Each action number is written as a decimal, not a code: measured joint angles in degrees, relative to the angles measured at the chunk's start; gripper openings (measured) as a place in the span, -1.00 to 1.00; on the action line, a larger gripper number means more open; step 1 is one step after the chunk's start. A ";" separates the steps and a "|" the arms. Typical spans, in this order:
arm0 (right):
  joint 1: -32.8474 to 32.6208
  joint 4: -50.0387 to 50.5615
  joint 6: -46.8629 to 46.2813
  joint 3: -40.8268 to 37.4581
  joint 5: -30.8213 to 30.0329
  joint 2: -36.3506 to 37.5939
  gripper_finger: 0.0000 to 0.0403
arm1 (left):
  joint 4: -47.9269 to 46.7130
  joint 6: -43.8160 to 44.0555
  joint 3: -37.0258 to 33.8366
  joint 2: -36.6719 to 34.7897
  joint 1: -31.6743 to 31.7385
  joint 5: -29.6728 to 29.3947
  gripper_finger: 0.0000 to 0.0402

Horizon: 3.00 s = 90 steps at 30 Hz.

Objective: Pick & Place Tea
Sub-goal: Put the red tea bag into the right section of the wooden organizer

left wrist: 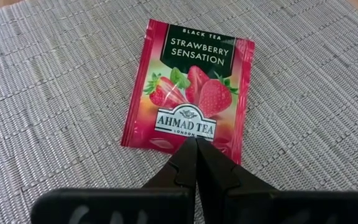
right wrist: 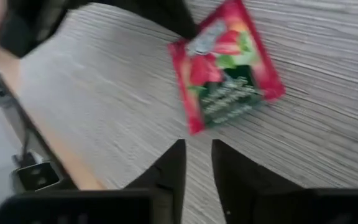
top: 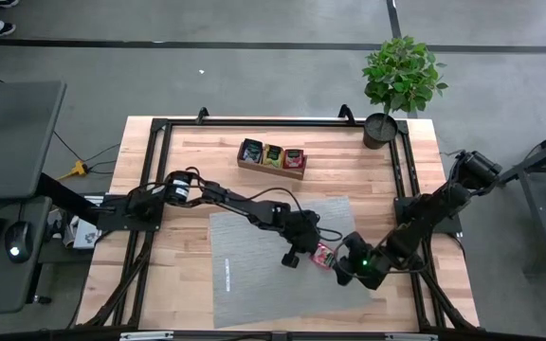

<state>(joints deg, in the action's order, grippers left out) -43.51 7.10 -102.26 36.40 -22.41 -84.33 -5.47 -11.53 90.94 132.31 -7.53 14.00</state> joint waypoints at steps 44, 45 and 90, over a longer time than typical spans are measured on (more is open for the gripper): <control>6.36 -5.08 -1.85 -6.19 3.43 -0.02 -0.87 | 1.44 -0.05 -0.28 0.09 0.39 -0.29 -1.00; 6.36 -5.09 -1.40 -6.19 3.34 -0.02 -0.93 | 1.46 0.00 -0.28 0.09 0.39 -0.29 -1.00; 28.92 44.13 65.40 25.24 10.78 15.53 -1.00 | -10.99 6.72 -23.46 -44.62 -1.56 -20.15 -1.00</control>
<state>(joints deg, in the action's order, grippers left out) -14.59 51.23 -36.87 61.64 -11.62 -68.80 -16.45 -4.81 67.48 87.69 -9.09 -6.15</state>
